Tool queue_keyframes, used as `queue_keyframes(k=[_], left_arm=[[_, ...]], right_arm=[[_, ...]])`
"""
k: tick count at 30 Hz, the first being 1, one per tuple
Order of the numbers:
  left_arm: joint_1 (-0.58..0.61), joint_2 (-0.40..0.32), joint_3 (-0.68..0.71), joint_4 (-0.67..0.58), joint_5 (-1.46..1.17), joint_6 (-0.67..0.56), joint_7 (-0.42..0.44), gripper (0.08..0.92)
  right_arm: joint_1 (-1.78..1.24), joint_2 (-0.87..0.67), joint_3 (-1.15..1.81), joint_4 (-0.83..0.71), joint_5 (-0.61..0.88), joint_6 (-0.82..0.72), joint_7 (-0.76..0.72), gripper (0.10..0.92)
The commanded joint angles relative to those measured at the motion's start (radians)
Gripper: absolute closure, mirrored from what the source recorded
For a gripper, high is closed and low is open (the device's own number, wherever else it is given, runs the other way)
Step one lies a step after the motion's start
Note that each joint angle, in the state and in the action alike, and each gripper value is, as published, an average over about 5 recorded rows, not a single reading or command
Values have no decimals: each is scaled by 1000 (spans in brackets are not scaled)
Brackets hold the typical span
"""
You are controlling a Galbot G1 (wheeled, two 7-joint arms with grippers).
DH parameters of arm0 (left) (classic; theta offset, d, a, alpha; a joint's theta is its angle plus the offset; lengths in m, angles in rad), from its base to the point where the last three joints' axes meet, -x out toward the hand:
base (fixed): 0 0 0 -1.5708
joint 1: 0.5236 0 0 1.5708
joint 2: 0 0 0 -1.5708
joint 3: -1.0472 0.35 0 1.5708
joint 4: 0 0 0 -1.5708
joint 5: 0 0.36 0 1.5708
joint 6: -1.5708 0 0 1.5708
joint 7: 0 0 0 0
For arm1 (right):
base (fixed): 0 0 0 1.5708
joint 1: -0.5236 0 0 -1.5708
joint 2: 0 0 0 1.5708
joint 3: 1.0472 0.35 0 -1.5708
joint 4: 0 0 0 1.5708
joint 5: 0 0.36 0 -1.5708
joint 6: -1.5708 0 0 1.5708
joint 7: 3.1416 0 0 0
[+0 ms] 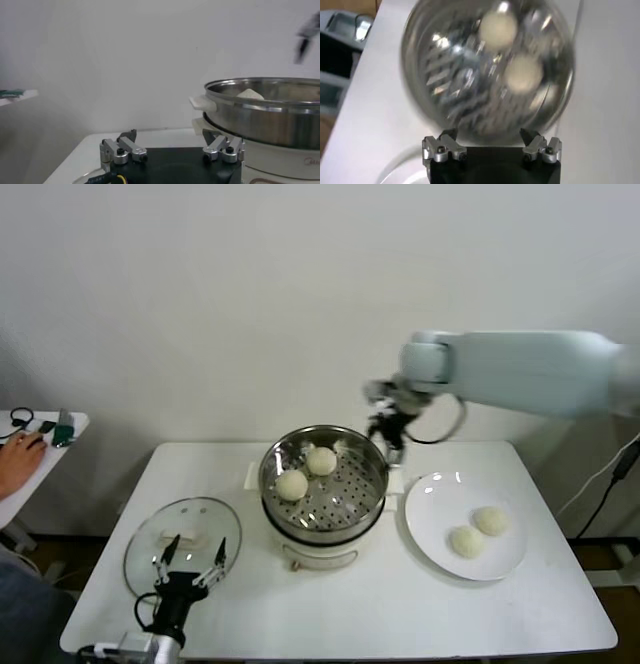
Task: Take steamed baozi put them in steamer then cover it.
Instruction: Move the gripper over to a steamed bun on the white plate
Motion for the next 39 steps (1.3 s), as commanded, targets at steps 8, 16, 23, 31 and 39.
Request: queue_keyframes(k=[8, 16, 23, 31, 39], left_arm=[[5, -14, -1, 5, 15, 3, 1, 177], [18, -16, -2, 13, 14, -6, -1, 177], [15, -18, 3, 19, 19, -6, -1, 177], [10, -18, 4, 22, 22, -5, -1, 177], [6, -17, 2, 25, 22, -5, -1, 177]], right_arm=[[-273, -429, 61, 103, -366, -2, 14, 203], [-453, -422, 193, 27, -429, -23, 39, 203], [-559, -389, 299, -27, -447, -42, 71, 203], [-606, -335, 346, -87, -448, -43, 93, 203], [-618, -304, 355, -112, -441, -48, 97, 227]])
